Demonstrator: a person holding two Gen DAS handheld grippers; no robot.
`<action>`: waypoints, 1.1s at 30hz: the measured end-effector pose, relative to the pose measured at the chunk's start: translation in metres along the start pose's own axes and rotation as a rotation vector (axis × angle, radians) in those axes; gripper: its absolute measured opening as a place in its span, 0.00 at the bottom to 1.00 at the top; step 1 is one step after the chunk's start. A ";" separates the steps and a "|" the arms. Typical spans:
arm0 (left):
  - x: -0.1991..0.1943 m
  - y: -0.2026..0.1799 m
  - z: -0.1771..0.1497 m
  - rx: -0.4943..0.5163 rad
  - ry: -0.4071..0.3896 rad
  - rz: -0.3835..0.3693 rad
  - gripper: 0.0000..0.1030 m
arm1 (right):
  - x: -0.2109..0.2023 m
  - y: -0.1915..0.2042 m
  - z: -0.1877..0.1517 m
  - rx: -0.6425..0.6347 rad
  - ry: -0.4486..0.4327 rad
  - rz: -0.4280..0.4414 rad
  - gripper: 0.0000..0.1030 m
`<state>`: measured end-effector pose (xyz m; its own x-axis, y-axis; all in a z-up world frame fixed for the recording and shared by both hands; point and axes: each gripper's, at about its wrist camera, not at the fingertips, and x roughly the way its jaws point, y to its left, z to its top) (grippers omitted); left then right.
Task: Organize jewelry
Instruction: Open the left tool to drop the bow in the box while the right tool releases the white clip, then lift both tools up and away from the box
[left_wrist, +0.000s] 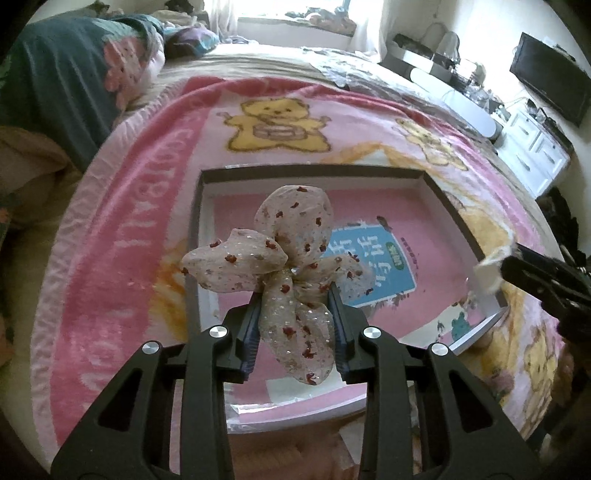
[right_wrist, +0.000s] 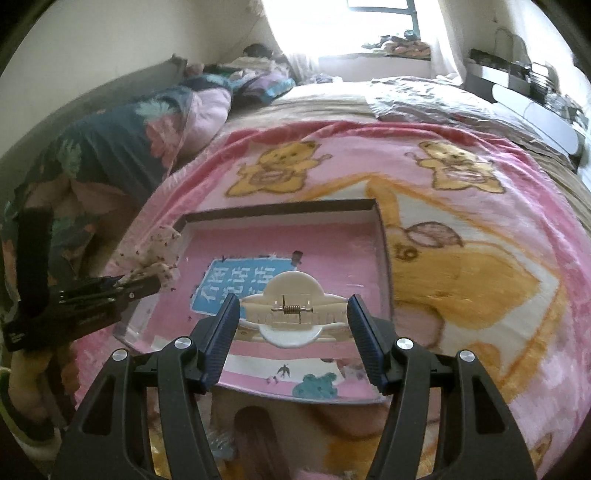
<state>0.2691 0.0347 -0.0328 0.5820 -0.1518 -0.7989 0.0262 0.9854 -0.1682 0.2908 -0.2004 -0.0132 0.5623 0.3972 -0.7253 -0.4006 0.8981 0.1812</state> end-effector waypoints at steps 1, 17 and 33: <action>0.002 -0.001 -0.002 0.004 0.007 -0.002 0.24 | 0.005 0.001 0.000 -0.005 0.012 -0.002 0.57; -0.003 0.000 -0.015 0.025 0.001 0.035 0.64 | 0.038 0.002 -0.018 0.018 0.084 -0.030 0.58; -0.064 0.004 -0.015 -0.047 -0.092 0.065 0.91 | -0.022 -0.001 -0.019 0.064 -0.044 -0.021 0.91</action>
<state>0.2200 0.0473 0.0095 0.6531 -0.0781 -0.7532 -0.0506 0.9879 -0.1464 0.2646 -0.2134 -0.0097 0.6015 0.3849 -0.7000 -0.3420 0.9160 0.2097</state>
